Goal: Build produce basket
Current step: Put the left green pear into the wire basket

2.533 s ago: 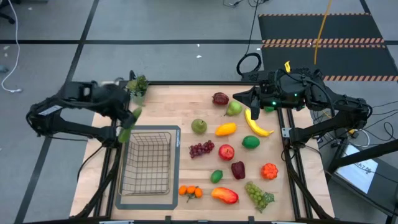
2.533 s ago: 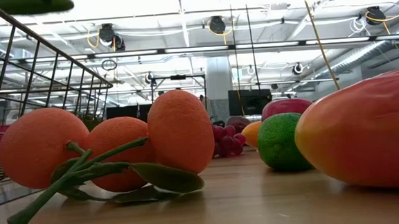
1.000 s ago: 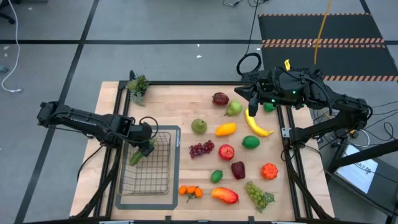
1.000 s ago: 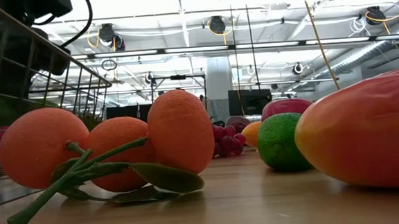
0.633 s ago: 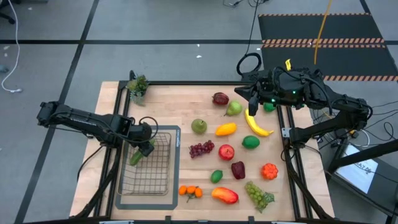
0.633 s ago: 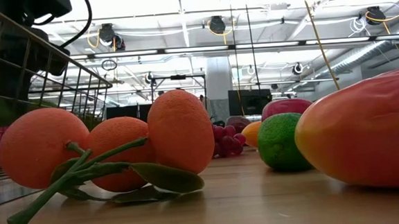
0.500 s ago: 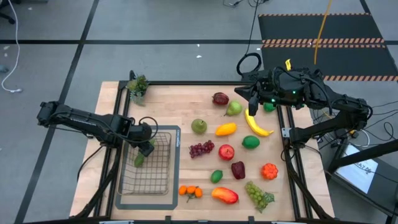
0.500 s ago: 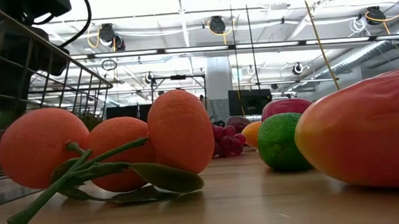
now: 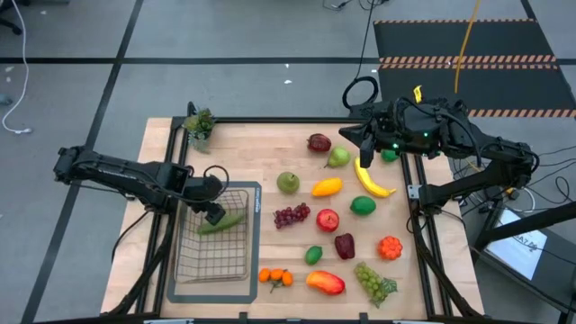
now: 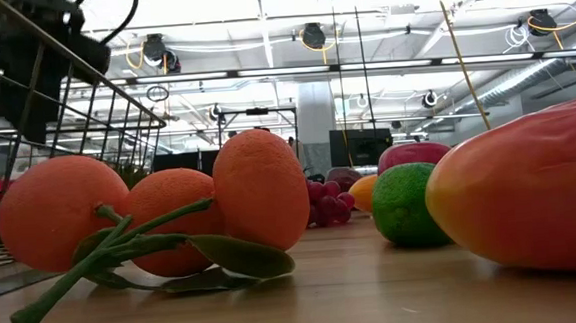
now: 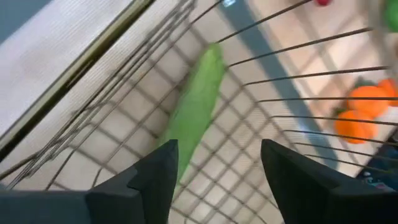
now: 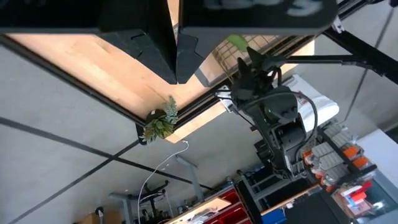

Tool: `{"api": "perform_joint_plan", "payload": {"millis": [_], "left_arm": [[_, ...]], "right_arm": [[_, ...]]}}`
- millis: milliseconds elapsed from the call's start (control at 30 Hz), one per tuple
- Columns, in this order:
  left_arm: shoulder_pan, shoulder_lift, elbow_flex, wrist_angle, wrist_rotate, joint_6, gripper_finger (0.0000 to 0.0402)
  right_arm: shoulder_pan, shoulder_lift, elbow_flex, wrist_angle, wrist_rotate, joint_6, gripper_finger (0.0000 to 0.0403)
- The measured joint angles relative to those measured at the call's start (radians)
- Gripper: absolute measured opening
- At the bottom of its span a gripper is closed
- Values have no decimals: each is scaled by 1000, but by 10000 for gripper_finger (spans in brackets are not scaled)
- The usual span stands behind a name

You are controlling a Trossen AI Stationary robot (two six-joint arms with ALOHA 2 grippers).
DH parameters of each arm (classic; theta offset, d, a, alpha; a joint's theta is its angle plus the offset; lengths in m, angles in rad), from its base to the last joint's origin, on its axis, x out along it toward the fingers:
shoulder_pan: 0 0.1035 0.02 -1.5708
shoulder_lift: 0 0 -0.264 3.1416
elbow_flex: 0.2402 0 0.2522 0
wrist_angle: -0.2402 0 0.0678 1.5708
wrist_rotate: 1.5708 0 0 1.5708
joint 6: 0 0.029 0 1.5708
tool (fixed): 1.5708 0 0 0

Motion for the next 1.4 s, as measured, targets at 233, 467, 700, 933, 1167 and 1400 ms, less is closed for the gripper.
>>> {"api": "perform_joint_plan", "payload": {"millis": [233, 467, 700, 933, 1167, 1400], "left_arm": [[0, 0, 112, -4, 9, 55, 190], [0, -1, 229, -12, 3, 113, 162], [0, -1, 358, -30, -5, 150, 133], [-2, -2, 495, -32, -96, 286, 100], [-1, -1, 541, -26, -172, 430, 80], [-1, -2, 564, -23, -186, 467, 59]], "right_arm": [[41, 0, 0, 0, 2, 53, 0], [83, 8, 0, 0, 7, 106, 0], [128, 31, 0, 22, 30, 130, 0], [137, 56, 0, 39, 31, 131, 0], [137, 92, 0, 54, 28, 126, 0], [129, 136, 0, 68, 27, 24, 0]]}}
